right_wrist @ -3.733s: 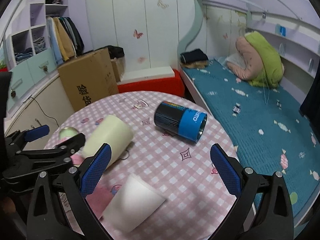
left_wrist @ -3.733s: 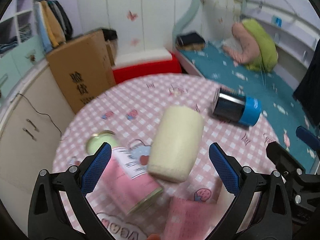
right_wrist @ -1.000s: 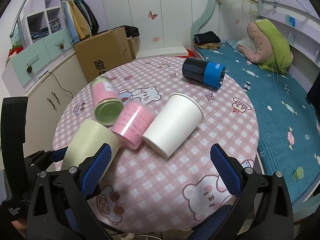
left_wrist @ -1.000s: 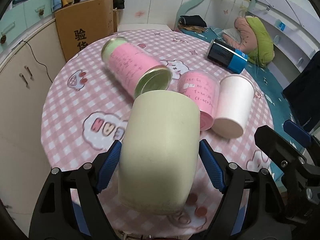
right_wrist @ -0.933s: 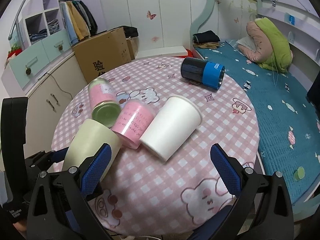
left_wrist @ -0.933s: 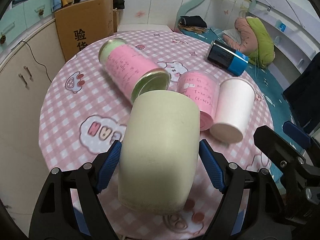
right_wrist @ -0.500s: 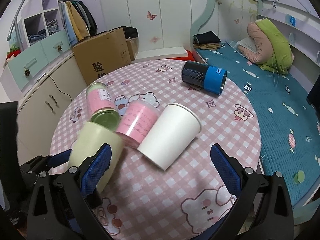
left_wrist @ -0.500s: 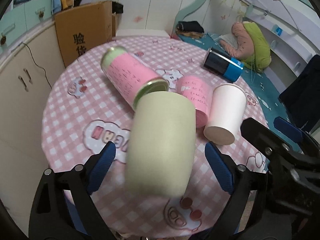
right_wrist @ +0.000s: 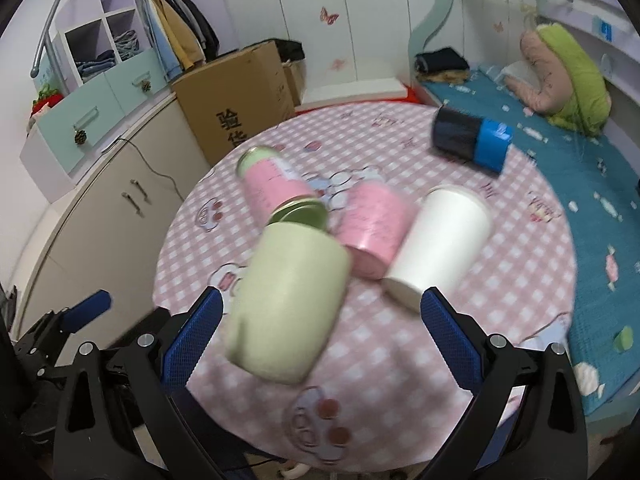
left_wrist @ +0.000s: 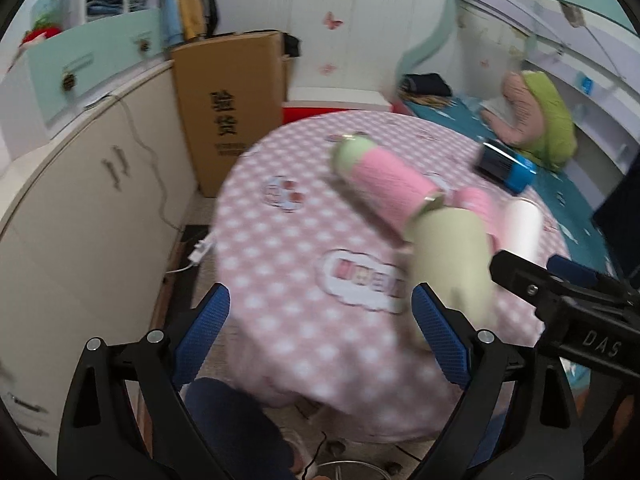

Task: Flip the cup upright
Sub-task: 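Lift the pale green cup with the left gripper and rotate it upright, then lower the upright green cup onto the table and open the left gripper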

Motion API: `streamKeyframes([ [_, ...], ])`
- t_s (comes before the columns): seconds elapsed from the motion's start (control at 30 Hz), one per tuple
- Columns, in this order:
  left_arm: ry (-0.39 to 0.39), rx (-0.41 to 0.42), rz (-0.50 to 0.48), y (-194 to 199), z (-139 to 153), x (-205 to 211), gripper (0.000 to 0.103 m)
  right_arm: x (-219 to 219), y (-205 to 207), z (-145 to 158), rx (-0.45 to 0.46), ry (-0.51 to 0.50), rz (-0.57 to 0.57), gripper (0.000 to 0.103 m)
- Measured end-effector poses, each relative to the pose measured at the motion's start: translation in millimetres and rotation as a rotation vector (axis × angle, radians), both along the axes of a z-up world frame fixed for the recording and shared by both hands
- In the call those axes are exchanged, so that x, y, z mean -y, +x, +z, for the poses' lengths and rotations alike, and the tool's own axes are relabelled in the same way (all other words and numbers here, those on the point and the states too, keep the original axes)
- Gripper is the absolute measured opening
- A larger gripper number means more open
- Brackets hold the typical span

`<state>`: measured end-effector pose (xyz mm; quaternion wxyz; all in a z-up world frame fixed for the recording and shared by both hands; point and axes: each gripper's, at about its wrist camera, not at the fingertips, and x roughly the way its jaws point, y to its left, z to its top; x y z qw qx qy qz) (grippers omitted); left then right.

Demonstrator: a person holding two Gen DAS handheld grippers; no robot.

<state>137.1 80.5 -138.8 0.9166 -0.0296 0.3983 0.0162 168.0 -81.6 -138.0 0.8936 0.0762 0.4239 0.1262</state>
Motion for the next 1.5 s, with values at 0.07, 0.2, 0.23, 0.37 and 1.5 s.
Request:
streamKeyframes([
  [0.07,-0.001,-0.003,0.01,3,-2,-11,0.093,-9,6,-6,-0.031,0.016,0.002,0.096],
  [0.2,-0.004,-0.014,0.027,8,-8,-29,0.093,-23,17,-17,-0.079,0.015,-0.013,0.096],
  [0.23,-0.009,-0.019,0.029,11,-10,-32,0.093,-25,20,-19,-0.088,0.016,-0.017,0.096],
  [0.37,-0.027,-0.034,0.032,21,-17,-44,0.093,-29,35,-32,-0.153,0.057,-0.039,0.096],
  [1.5,-0.073,-0.033,-0.043,48,-17,-25,0.093,-29,43,-13,0.0,-0.07,-0.005,0.076],
])
